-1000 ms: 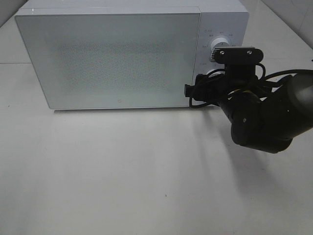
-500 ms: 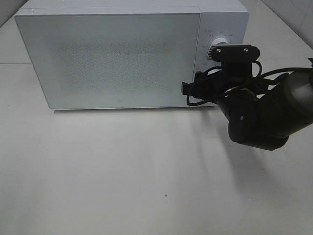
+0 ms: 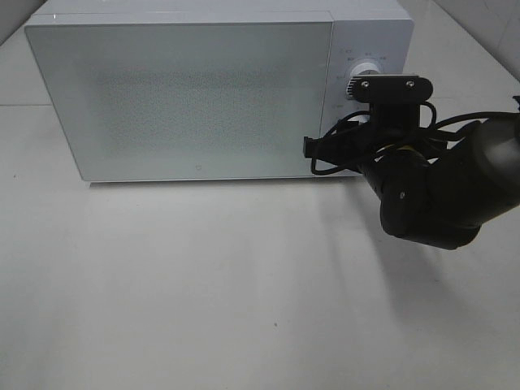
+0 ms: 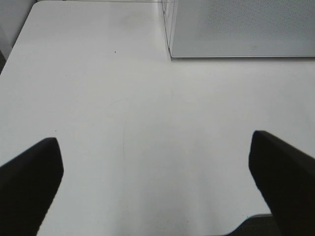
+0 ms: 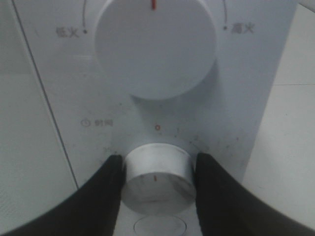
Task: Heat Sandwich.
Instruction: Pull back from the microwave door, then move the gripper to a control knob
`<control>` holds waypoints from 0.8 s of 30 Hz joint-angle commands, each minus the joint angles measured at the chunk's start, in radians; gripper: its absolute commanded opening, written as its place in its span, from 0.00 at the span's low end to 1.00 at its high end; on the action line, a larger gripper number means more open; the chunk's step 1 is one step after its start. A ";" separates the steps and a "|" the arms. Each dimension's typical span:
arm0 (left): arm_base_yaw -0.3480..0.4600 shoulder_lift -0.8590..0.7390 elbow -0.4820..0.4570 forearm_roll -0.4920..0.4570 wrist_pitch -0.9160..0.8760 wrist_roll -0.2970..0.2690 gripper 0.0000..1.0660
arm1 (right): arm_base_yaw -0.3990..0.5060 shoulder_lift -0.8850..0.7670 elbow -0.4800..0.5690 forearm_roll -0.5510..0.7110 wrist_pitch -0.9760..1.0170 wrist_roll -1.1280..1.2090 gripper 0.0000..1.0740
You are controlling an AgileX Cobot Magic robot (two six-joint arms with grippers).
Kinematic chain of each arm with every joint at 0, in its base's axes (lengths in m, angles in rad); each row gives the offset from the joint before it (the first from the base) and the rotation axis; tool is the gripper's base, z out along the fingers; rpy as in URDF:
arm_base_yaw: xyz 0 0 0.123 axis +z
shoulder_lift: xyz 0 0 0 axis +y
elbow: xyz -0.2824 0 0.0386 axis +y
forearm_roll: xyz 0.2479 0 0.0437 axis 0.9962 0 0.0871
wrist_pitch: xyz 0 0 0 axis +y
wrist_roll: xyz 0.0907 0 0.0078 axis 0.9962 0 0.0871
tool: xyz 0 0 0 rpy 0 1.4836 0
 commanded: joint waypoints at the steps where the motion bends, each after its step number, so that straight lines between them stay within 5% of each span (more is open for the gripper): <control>1: 0.003 -0.016 0.001 -0.002 -0.003 -0.003 0.92 | -0.002 0.000 -0.005 -0.020 0.006 0.006 0.06; 13: 0.003 -0.016 0.001 -0.002 -0.003 -0.003 0.92 | -0.002 0.000 -0.005 -0.023 -0.056 0.042 0.08; 24: 0.003 -0.016 0.001 -0.002 -0.003 -0.003 0.92 | -0.002 0.000 -0.005 -0.032 -0.136 0.444 0.09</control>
